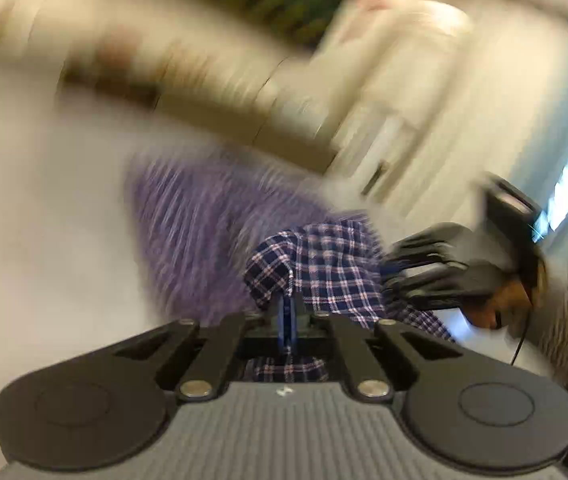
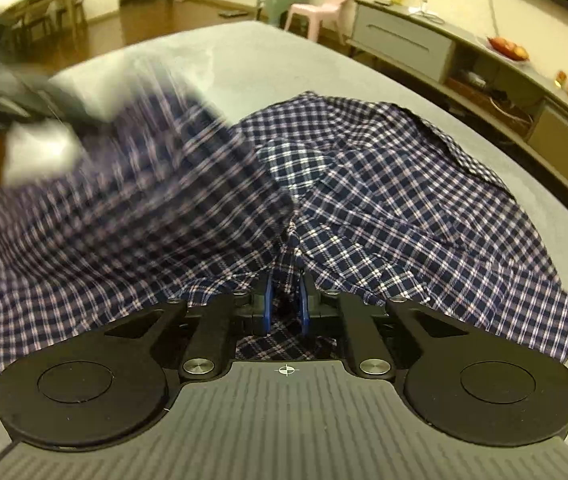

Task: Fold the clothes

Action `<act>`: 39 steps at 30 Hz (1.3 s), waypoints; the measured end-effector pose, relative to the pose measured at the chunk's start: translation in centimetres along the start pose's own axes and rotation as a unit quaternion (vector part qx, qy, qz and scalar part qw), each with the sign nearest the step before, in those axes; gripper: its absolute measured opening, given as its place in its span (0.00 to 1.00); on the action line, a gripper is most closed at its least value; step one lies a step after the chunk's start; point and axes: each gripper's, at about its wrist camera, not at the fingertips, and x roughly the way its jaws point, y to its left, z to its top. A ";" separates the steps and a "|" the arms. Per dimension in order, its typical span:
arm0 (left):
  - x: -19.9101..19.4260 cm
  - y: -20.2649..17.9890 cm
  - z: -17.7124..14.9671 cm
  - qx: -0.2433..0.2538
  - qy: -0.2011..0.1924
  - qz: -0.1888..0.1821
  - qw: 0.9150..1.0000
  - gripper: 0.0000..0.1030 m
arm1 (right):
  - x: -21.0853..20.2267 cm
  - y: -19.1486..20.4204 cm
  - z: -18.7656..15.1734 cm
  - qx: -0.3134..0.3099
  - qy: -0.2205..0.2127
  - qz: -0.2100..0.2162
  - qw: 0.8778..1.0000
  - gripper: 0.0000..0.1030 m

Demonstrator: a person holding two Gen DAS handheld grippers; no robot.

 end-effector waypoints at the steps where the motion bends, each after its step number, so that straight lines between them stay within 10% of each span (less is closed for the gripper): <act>1: 0.3 0.6 0.1 -0.012 -0.002 0.007 1.000 0.06 | -0.3 -0.1 -0.1 0.015 -0.008 -0.006 1.000 0.17; 4: 0.3 0.3 0.6 -0.028 -0.017 0.039 0.999 0.19 | -2.5 0.1 -1.1 0.068 -0.036 -0.054 0.996 0.36; 13: 1.1 -2.3 0.0 0.033 0.000 0.117 0.993 0.23 | -6.7 -0.6 -9.1 0.180 0.046 -0.122 0.975 0.28; 19: 0.8 -3.3 0.0 0.050 -0.013 0.187 0.981 0.26 | -8.7 -2.0 -10.8 0.244 0.008 -0.156 0.957 0.28; 24: -1.5 -7.0 -0.5 0.099 -0.081 0.165 0.978 0.27 | -6.9 -1.7 -8.1 0.228 -0.058 -0.155 0.959 0.29; 30: 3.2 -6.7 -1.7 0.125 0.003 0.192 0.973 0.28 | -4.3 -1.5 -7.6 0.210 -0.008 -0.184 0.960 0.38; 36: 0.1 -5.2 -1.3 0.059 -0.016 0.211 0.976 0.34 | -5.3 -0.3 -7.9 0.198 0.010 -0.250 0.948 0.38; 39: -3.8 -6.3 -2.9 0.025 -0.023 0.170 0.985 0.44 | -7.0 4.9 -6.8 0.147 -0.031 -0.202 0.968 0.39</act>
